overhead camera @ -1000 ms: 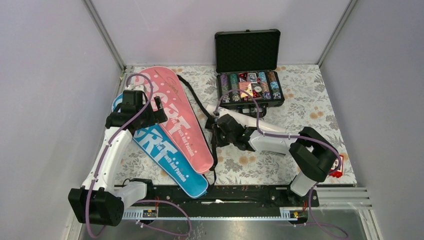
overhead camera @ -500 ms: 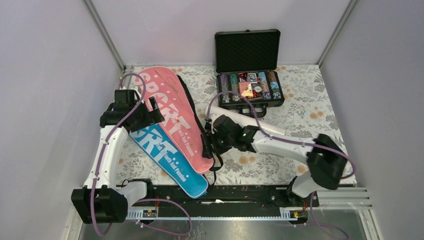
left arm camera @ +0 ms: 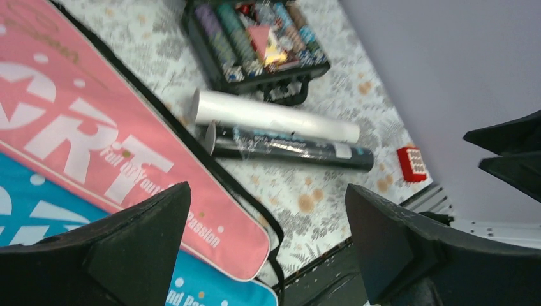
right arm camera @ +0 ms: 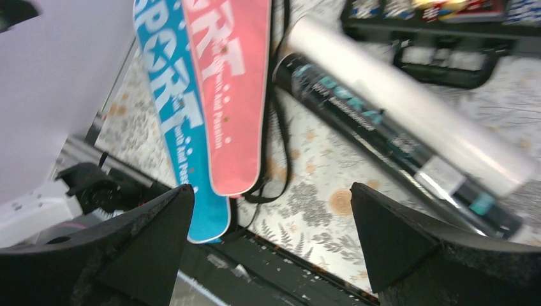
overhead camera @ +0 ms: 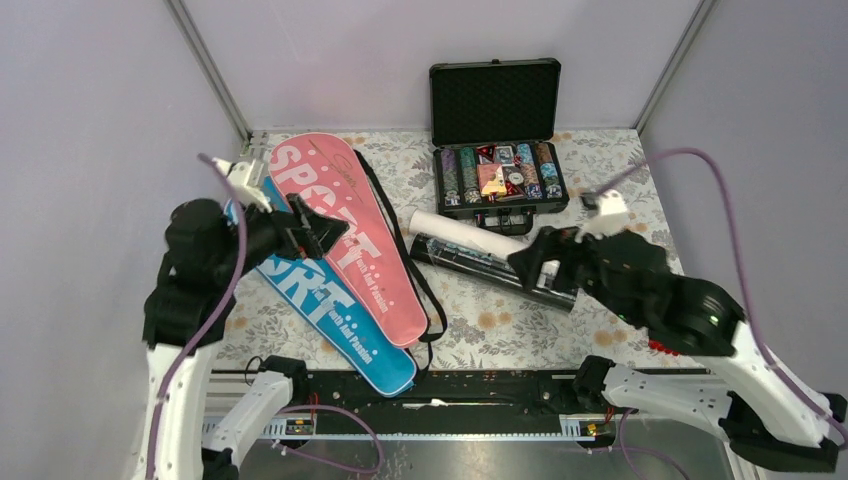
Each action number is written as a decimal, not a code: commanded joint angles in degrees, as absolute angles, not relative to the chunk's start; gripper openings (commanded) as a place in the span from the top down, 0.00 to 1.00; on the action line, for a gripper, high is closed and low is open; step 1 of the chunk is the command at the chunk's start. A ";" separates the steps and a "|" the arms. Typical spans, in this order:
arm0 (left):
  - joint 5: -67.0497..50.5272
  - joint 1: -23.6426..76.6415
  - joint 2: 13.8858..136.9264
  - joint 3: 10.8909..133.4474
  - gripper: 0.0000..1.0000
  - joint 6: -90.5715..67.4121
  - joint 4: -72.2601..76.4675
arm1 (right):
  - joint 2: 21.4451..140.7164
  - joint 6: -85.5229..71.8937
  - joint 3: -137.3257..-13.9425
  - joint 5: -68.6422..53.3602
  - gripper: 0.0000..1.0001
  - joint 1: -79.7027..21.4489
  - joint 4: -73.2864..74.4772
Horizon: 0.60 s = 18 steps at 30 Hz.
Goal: Pack up the badminton gear
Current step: Reset both arms
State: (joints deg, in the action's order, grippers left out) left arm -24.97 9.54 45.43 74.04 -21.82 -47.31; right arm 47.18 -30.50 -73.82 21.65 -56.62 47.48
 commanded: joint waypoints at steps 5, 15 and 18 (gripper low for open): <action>-23.65 9.64 37.01 72.71 0.01 -25.37 -40.26 | 34.82 -37.35 -68.85 33.34 0.01 -56.67 48.66; -23.47 9.66 35.39 69.46 0.01 -25.35 -39.81 | 31.92 -36.43 -66.78 36.74 0.00 -56.69 46.07; -23.27 9.65 35.48 69.80 0.01 -25.02 -39.86 | 32.51 -36.05 -66.96 36.73 0.00 -56.69 46.08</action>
State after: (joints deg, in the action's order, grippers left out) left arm -24.40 9.56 36.34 69.47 -25.43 -43.03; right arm 32.25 -36.60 -66.63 34.04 -56.62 48.73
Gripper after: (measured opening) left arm 0.986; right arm 0.993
